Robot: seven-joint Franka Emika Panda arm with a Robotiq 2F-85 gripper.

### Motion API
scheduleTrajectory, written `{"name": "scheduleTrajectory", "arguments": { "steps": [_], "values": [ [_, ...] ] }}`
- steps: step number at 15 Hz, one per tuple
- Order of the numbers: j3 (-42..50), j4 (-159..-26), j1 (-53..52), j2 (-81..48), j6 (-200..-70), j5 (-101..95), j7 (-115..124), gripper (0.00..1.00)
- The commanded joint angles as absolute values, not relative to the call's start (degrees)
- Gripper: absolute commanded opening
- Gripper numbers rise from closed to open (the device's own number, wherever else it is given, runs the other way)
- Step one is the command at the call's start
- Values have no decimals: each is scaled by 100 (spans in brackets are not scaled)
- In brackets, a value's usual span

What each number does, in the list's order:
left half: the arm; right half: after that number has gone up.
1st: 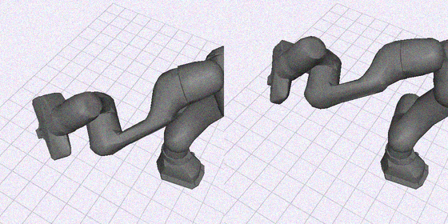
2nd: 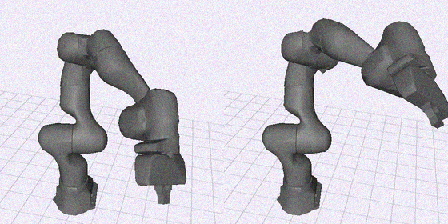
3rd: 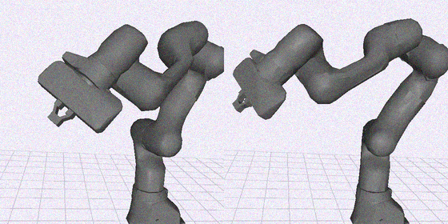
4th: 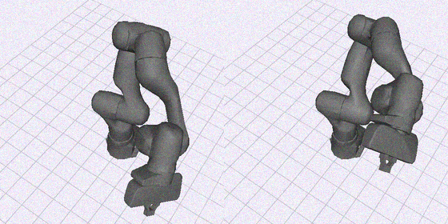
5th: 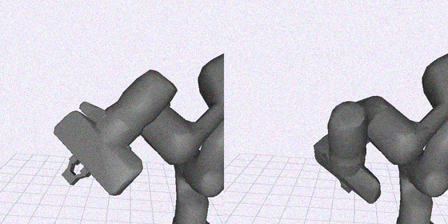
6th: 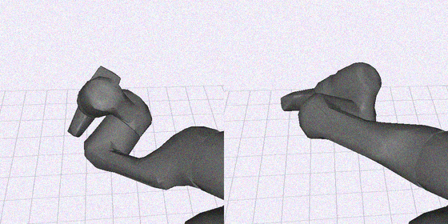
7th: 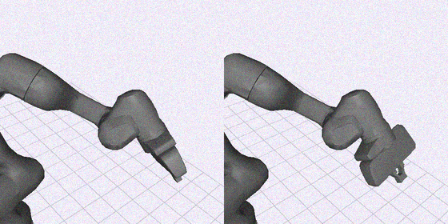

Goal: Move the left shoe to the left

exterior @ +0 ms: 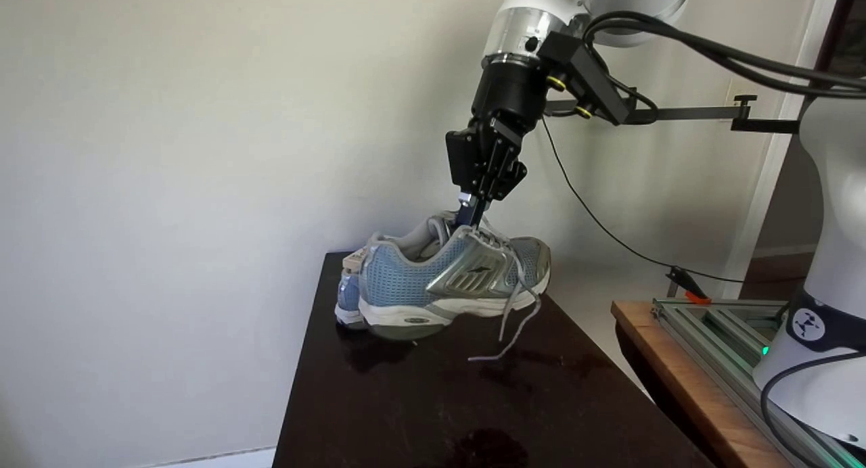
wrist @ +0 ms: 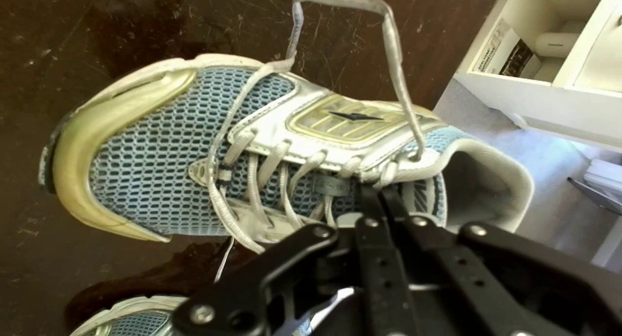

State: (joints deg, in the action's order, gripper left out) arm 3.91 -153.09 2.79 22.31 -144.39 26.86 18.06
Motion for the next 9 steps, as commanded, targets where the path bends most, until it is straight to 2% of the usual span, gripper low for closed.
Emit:
{"name": "scheduleTrajectory", "arguments": {
  "steps": [1, 9],
  "values": [
    [552, -15552, 457, 2786, -14303, 2770, 1898, 1],
    [1219, -15780, 964, 3132, -14459, 2938, 1818, 1]
  ]
}}
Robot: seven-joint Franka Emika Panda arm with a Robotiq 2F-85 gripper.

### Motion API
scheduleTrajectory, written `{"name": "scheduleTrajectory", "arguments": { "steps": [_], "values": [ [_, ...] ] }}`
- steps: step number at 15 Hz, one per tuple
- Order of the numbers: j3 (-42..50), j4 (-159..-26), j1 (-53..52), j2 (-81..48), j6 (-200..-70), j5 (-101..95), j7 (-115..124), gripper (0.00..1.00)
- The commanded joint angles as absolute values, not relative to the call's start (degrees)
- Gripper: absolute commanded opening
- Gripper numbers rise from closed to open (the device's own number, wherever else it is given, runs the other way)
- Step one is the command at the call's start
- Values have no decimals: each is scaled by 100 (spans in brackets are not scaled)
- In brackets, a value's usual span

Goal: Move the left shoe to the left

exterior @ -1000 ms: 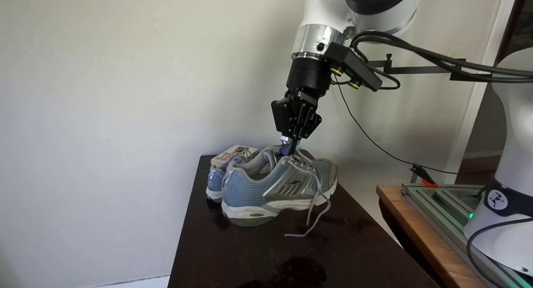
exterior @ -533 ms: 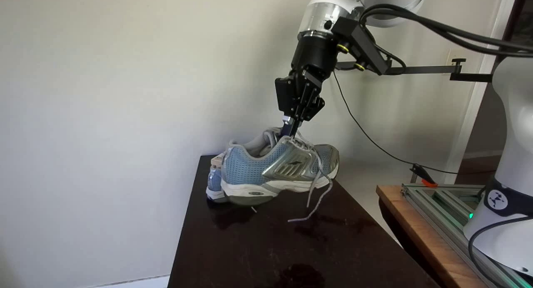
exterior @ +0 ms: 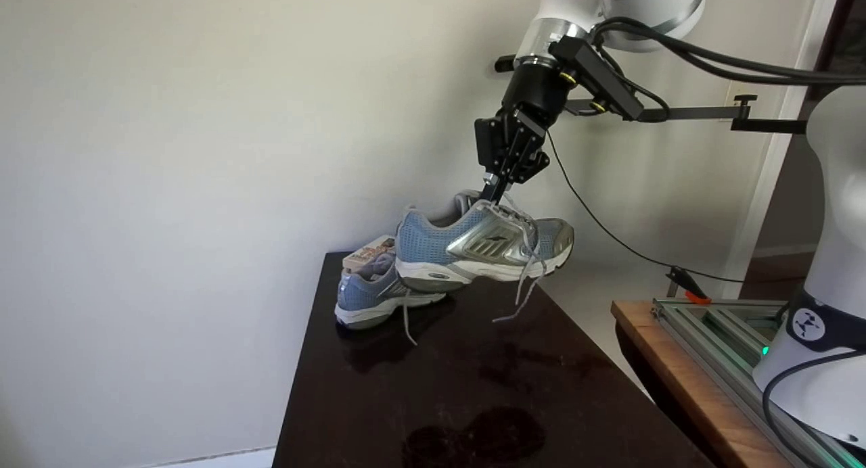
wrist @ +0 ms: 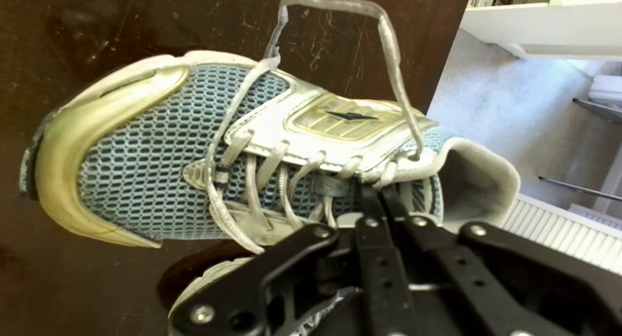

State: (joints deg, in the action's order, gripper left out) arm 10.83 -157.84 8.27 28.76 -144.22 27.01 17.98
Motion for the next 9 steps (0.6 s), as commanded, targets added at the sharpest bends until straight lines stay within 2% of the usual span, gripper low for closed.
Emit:
{"name": "scheduleTrajectory", "arguments": {
  "steps": [1, 5, 9],
  "values": [
    [1289, -15773, 967, 3140, -14489, 3033, 1826, 1],
    [1417, -15730, 706, 3032, -14669, 3562, 1606, 1],
    [1178, -15729, 138, 2741, -14939, 4158, 1136, 1]
  ]
}}
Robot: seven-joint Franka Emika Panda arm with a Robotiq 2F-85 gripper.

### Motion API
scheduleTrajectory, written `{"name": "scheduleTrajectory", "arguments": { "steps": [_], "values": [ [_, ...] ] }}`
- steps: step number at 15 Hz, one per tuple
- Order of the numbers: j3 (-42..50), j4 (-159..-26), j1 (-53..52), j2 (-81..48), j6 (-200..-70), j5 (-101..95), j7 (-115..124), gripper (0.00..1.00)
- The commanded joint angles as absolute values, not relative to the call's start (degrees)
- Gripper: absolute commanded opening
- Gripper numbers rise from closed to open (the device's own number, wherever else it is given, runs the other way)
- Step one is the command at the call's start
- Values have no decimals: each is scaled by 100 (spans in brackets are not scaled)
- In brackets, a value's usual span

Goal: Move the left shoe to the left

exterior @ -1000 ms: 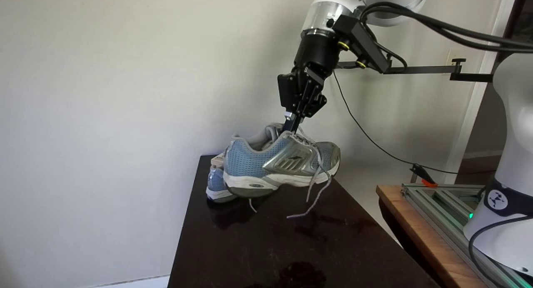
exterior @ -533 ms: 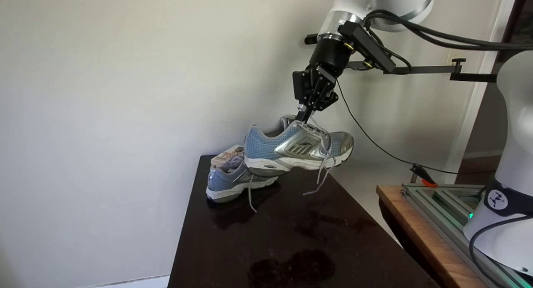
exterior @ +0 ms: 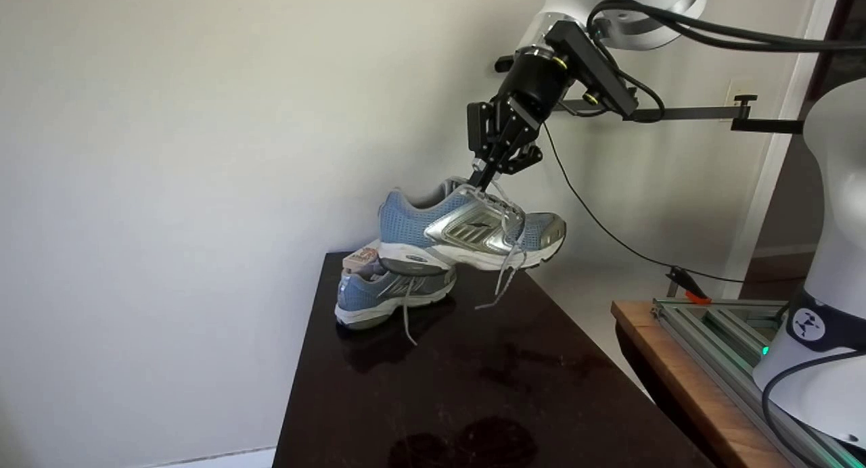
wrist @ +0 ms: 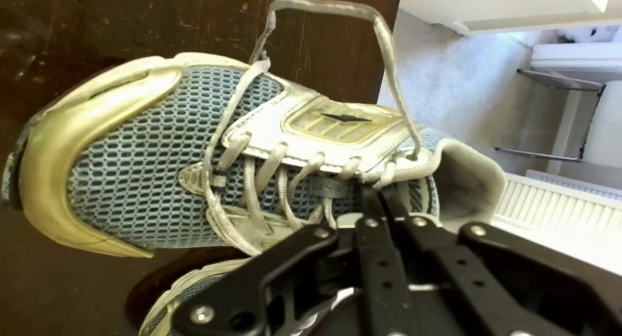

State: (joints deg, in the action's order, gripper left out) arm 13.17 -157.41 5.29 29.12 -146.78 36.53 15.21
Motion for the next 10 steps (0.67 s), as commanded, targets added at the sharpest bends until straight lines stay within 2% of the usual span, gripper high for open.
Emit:
{"name": "scheduleTrajectory", "arguments": {
  "steps": [1, 5, 10],
  "values": [
    [1126, -15732, 2, 2654, -14965, 4260, 1000, 1],
    [1068, -15749, -395, 2248, -15226, 4667, 239, 1],
    [1569, -15731, -1174, 1785, -15643, 5953, -1140, 1]
  ]
}}
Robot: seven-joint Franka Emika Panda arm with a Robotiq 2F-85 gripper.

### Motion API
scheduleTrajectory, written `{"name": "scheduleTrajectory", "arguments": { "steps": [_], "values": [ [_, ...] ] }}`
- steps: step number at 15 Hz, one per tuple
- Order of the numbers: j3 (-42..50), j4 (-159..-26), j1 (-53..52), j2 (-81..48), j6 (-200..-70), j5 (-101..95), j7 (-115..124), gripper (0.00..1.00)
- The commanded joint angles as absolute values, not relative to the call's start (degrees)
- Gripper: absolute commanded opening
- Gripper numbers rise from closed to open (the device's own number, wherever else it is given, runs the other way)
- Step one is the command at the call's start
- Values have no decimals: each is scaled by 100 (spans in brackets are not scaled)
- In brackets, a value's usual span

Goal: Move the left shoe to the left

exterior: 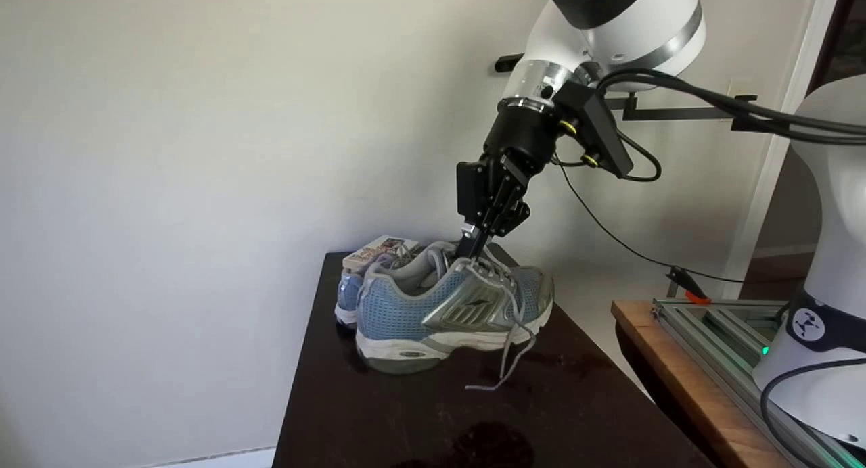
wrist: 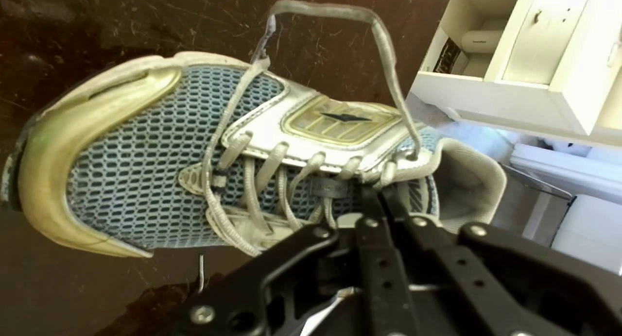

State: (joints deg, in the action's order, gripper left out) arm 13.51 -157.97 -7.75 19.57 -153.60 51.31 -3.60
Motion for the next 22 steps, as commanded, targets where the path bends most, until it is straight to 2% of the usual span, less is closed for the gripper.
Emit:
{"name": "scheduleTrajectory", "arguments": {
  "steps": [1, 15, 22],
  "values": [
    [1568, -15713, -1271, 1727, -15748, 6227, -1318, 1],
    [1020, -15076, -2476, 471, -16180, 9003, -1873, 1],
    [737, -14443, -2709, -517, -17061, 9869, -2565, 1]
  ]
}}
